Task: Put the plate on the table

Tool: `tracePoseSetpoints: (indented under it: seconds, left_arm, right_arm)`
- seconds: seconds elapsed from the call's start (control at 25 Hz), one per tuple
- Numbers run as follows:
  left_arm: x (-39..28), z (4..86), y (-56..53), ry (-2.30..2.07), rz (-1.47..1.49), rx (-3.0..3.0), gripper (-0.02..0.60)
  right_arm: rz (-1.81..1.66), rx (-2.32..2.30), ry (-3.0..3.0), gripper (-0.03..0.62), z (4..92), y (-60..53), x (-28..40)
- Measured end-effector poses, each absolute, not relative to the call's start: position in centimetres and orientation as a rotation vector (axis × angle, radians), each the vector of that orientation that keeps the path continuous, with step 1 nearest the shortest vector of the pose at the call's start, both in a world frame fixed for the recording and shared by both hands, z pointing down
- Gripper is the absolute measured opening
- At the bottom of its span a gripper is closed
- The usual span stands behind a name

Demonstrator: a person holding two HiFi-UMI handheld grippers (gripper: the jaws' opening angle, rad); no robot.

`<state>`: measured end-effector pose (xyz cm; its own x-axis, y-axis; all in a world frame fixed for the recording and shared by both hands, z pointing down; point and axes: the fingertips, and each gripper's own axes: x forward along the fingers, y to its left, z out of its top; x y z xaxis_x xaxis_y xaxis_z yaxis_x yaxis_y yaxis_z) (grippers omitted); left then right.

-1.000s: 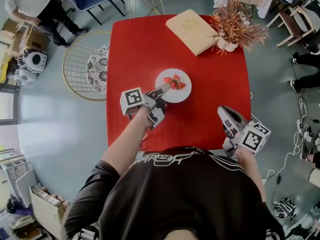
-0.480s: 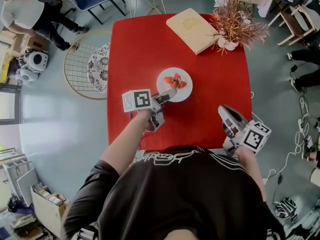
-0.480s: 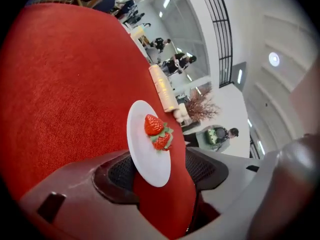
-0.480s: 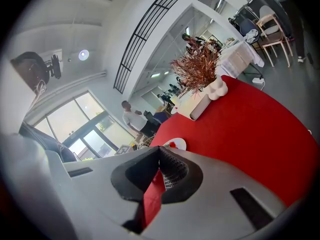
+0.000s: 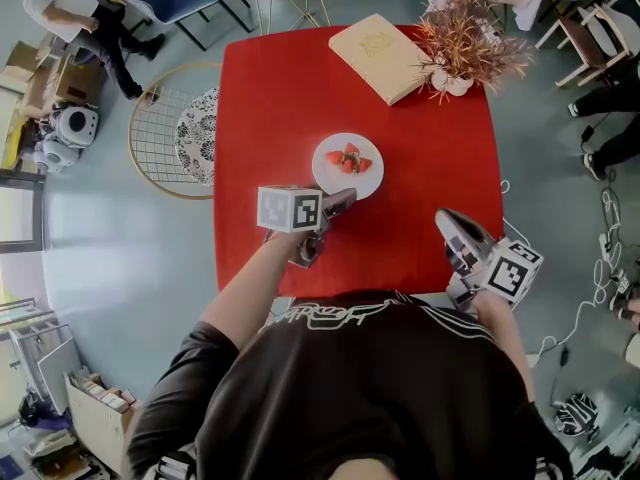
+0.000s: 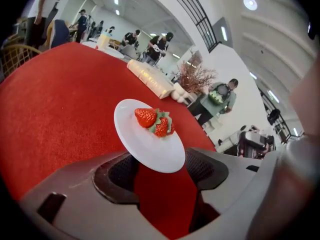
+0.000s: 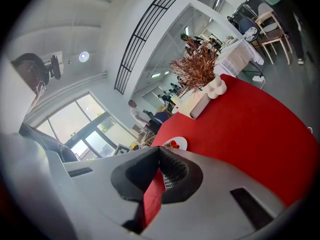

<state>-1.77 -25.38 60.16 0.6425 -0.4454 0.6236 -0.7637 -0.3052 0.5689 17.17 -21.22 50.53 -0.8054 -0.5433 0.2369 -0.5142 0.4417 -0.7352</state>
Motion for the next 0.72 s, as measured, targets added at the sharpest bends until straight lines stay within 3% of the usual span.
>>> tracePoseSetpoints:
  seconds: [0.72]
  left_arm:
    - [-2.4,60.9,-22.7,-1.027,0.620,2.078,0.287]
  right_arm:
    - [-1.326,-0.959,2.664,0.007,50.8,-17.6,18.2]
